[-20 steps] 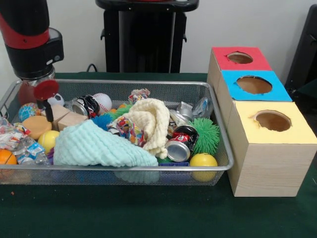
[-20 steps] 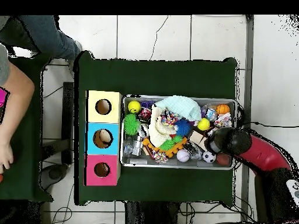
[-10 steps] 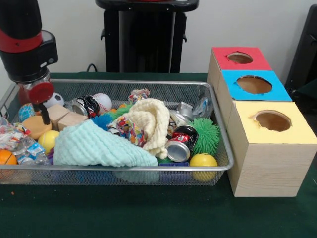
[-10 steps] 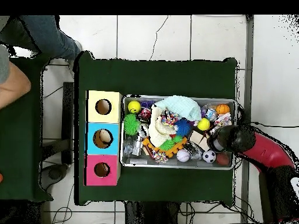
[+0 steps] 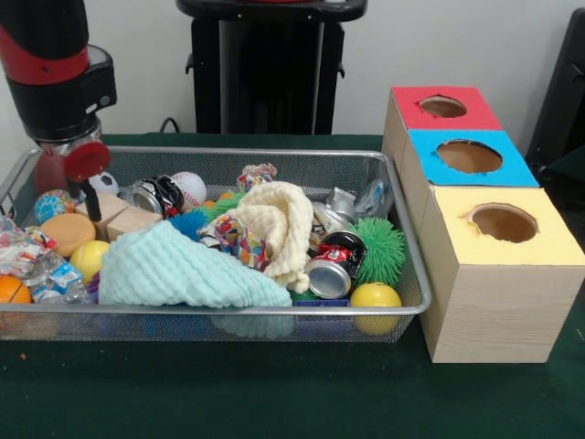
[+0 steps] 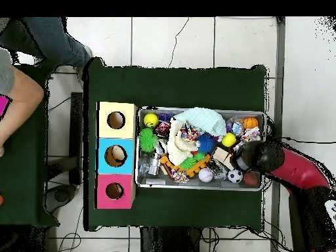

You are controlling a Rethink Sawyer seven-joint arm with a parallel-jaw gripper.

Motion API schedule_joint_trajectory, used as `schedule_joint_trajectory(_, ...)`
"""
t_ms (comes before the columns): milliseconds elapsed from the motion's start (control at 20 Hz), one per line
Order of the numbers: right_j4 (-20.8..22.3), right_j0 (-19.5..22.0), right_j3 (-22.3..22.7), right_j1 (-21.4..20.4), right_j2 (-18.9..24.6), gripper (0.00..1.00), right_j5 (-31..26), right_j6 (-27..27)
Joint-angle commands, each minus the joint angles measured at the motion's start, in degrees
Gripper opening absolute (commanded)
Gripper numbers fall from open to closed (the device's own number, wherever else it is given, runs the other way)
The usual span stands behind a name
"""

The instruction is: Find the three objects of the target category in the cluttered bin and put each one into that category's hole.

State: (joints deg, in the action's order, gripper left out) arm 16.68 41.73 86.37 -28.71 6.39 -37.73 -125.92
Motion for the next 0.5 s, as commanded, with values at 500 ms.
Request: schedule_joint_trajectory(500,1.9,-6.0,6.4,-1.3,0.7,1.0,2.1,-1.0)
